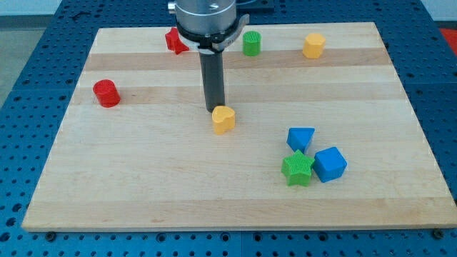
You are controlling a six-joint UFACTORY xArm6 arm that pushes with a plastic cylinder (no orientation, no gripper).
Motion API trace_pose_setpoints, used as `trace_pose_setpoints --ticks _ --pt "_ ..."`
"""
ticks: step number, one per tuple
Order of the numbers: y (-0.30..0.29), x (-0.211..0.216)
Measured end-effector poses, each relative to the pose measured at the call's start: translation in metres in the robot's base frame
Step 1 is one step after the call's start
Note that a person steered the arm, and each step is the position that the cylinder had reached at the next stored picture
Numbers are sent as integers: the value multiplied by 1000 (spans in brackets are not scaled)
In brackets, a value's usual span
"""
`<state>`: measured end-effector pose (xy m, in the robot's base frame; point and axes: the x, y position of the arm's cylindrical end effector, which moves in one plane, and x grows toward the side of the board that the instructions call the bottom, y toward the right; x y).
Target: Slide the yellow heart to the green star
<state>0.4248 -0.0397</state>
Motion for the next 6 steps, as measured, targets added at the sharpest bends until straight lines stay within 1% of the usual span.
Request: trace_pose_setpoints --ticks 1,2,4,6 --pt "0 14" --pt "13 40" --pt "-18 61" --pt "44 70"
